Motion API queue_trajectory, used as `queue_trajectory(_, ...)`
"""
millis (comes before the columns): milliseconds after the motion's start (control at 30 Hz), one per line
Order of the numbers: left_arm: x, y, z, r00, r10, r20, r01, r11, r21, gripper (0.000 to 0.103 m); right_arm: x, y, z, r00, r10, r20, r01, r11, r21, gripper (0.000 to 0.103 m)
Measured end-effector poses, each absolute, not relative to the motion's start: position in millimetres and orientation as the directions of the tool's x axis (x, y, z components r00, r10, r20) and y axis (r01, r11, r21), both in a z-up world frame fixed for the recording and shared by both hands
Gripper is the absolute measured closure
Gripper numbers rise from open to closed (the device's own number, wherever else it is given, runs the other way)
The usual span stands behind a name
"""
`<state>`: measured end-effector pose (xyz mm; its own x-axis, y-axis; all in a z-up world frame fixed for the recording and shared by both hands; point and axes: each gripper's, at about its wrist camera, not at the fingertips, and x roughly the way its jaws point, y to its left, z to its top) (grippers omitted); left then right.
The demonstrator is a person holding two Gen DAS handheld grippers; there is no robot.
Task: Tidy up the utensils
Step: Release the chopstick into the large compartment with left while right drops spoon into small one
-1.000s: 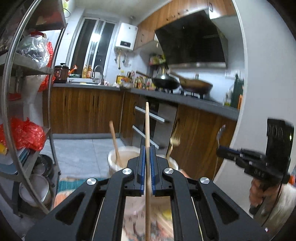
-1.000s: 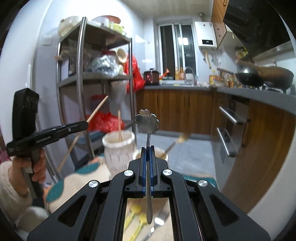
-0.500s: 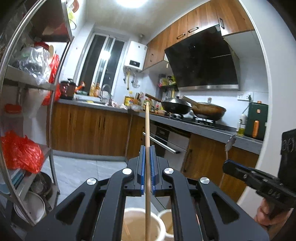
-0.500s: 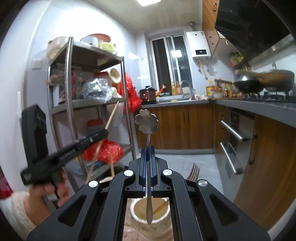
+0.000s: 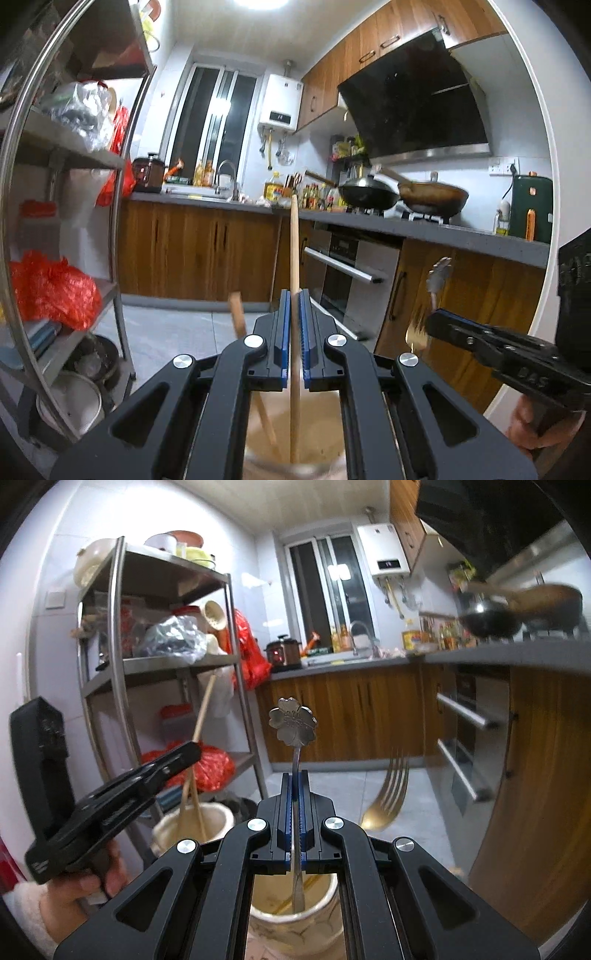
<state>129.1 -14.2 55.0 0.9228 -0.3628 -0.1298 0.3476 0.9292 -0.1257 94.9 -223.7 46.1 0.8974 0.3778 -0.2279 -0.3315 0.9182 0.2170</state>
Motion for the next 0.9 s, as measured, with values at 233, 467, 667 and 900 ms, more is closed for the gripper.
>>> queue_trajectory(233, 127, -19, 38, 0.907, -0.359, -0.22, 0.35, 0.933, -0.078, 0.098, 99, -217, 26, 0.881, 0.376, -0.286, -0.327, 0.922, 0.207, 0.099)
queue_trajectory(467, 131, -21, 33, 0.896, -0.358, -0.261, 0.354, 0.933, -0.066, 0.098, 101, -211, 18, 0.878, 0.365, -0.31, -0.322, 0.929, 0.183, 0.099)
queue_trajectory(667, 129, -21, 33, 0.89, -0.374, -0.262, 0.371, 0.927, -0.061, 0.096, 104, -210, 14, 0.871, 0.361, -0.332, -0.314, 0.93, 0.189, 0.099)
queue_trajectory(900, 118, -20, 38, 0.902, -0.364, -0.232, 0.365, 0.93, -0.039, 0.07, 98, -215, 19, 0.877, 0.372, -0.303, -0.322, 0.925, 0.203, 0.079)
